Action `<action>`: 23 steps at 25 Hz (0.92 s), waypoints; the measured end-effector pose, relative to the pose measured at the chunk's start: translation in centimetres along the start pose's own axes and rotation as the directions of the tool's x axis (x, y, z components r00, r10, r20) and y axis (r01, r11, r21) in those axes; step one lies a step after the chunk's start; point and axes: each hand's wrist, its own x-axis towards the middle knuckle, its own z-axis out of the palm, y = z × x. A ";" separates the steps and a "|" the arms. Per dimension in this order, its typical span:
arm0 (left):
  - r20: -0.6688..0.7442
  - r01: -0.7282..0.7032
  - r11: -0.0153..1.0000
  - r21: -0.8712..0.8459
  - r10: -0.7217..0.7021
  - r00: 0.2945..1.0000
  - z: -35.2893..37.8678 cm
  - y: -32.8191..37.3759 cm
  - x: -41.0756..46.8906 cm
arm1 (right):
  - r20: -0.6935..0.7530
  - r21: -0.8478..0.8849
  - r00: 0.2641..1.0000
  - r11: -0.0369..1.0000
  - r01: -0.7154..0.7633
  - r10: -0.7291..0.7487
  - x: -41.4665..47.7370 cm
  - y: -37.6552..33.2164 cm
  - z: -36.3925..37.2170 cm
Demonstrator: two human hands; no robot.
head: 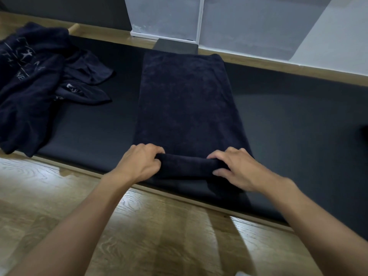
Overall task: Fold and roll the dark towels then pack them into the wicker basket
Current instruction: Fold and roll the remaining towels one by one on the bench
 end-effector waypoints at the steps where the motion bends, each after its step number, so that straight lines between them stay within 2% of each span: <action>1: 0.089 0.034 0.999 -0.030 -0.031 0.996 -0.4 -0.2 0.3 | 0.099 0.118 0.995 0.993 -0.015 0.003 0.7 0.2 -0.9; 2: 0.154 0.050 0.998 -0.032 -0.045 0.987 -0.6 -0.2 0.5 | 0.176 0.229 0.984 0.973 -0.040 -0.001 1.3 0.4 -1.7; 3: 0.156 0.038 0.999 0.009 -0.039 0.987 -0.7 0.0 0.4 | 0.227 0.307 0.974 0.949 -0.069 -0.003 2.0 0.7 -2.2; 4: 0.070 -0.015 0.995 0.094 0.009 0.998 -0.4 0.2 0.2 | 0.266 0.341 0.964 0.934 -0.107 0.013 2.7 1.0 -2.5; 5: -0.094 -0.088 0.971 0.224 0.111 0.989 0.3 0.4 -0.2 | 0.303 0.347 0.952 0.926 -0.150 0.041 3.2 1.3 -2.8; 6: -0.226 -0.139 0.930 0.340 0.224 0.948 1.1 0.5 -0.8 | 0.333 0.339 0.941 0.923 -0.183 0.065 3.8 1.6 -2.9; 8: -0.319 -0.217 0.881 0.421 0.368 0.874 3.4 0.3 -1.9 | 0.330 0.297 0.938 0.931 -0.213 0.109 4.9 1.8 -2.8; 10: -0.281 -0.197 0.868 0.456 0.350 0.893 5.5 -0.2 -2.5 | 0.191 0.150 0.969 0.971 -0.184 0.154 5.9 1.0 -2.1; 11: -0.260 -0.172 0.860 0.480 0.327 0.909 6.3 -0.3 -2.4 | 0.039 0.019 0.987 0.988 -0.154 0.153 5.9 0.1 -1.4; 13: -0.258 -0.123 0.862 0.492 0.279 0.925 6.6 -0.2 -1.7 | -0.305 -0.199 0.952 0.978 -0.070 0.006 4.6 -1.8 1.0; 14: -0.259 -0.106 0.875 0.472 0.252 0.932 6.4 0.0 -1.3 | -0.390 -0.235 0.918 0.972 -0.024 -0.072 3.3 -2.4 2.4; 16: -0.265 -0.104 0.915 0.391 0.220 0.939 5.3 0.4 -0.3 | -0.421 -0.224 0.898 0.974 0.035 -0.129 0.9 -2.4 4.7; 20: -0.106 -0.121 0.984 0.128 0.135 0.985 2.5 0.5 1.9 | -0.327 -0.375 0.943 0.924 -0.073 -0.058 1.1 -1.1 4.7; 21: -0.094 -0.119 0.981 0.154 0.135 0.986 2.4 0.5 2.0 | -0.318 -0.386 0.948 0.917 -0.103 -0.028 1.8 -1.2 4.1; 23: -0.138 -0.166 0.935 0.314 0.218 0.966 3.1 0.3 0.9 | -0.273 -0.377 0.962 0.919 -0.113 0.007 2.9 -1.8 2.8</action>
